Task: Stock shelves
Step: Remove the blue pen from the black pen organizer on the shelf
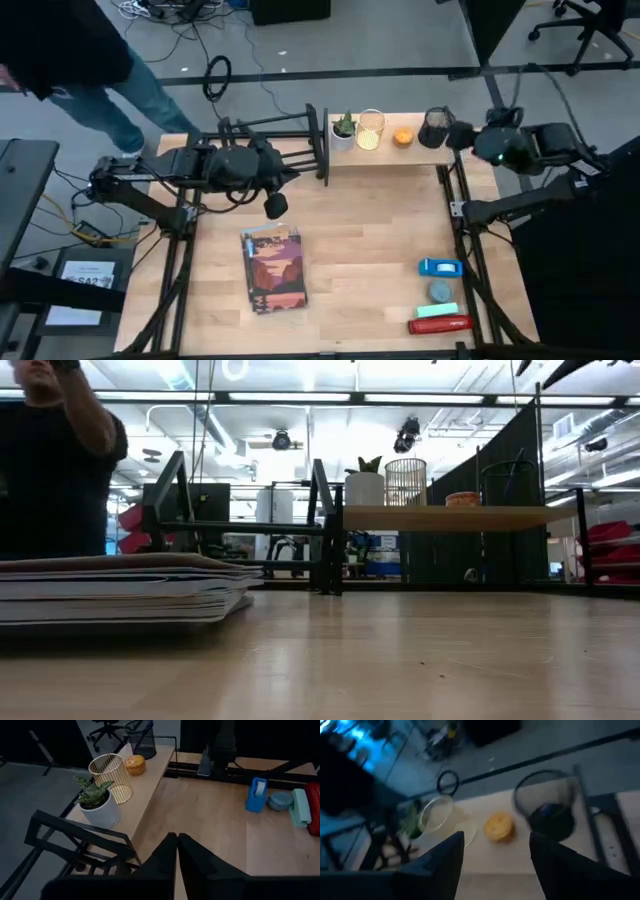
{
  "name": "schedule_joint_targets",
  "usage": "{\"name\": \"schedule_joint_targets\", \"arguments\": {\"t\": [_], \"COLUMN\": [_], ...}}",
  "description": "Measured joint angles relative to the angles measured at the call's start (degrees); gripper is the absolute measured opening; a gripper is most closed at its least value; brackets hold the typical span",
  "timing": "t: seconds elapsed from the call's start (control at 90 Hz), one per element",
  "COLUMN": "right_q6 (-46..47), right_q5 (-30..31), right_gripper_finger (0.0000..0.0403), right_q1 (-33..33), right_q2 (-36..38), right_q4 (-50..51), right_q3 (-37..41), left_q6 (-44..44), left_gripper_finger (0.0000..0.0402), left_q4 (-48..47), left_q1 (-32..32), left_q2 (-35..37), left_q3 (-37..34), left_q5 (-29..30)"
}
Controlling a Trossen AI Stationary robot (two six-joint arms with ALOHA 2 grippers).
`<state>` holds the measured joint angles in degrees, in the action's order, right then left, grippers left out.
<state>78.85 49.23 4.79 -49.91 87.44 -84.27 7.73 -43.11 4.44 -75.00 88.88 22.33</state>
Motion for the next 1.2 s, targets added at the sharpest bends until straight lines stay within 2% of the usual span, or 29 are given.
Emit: {"name": "schedule_joint_targets", "arguments": {"t": [0.1,0.278,0.478,0.633,0.856,1.044,1.2], "right_q6": [-1.2,-17.9,-34.3,-42.9,-50.3,-51.5,-55.7], "right_q5": [-3.1,-10.1,-10.4,-11.1,-11.2,-8.5,-9.9], "right_gripper_finger": [0.0184,0.0179,0.0206,0.0242,0.0283,0.0284,0.0271], "right_q1": [5.8,14.1,19.5,20.6,19.8,19.6,19.6], "right_q2": [0.0,-0.3,-2.7,-4.1,-2.8,2.9,6.5], "right_q4": [2.7,2.6,2.6,2.6,2.3,-0.9,-12.6], "right_q3": [0.0,0.5,0.5,0.6,0.6,4.9,12.7], "left_q6": [0.0,0.0,0.0,0.0,0.0,0.0,0.0], "left_gripper_finger": [0.0,0.0,0.0,0.0,0.0,0.0,0.0], "left_q4": [0.0,0.0,0.0,0.0,0.0,0.0,0.0], "left_q1": [0.0,0.0,0.0,0.0,0.0,0.0,0.0], "left_q2": [0.0,0.0,0.0,0.0,0.0,0.0,0.0], "left_q3": [0.0,0.0,0.0,0.0,0.0,0.0,0.0], "left_q5": [0.0,0.0,0.0,0.0,0.0,0.0,0.0]}}
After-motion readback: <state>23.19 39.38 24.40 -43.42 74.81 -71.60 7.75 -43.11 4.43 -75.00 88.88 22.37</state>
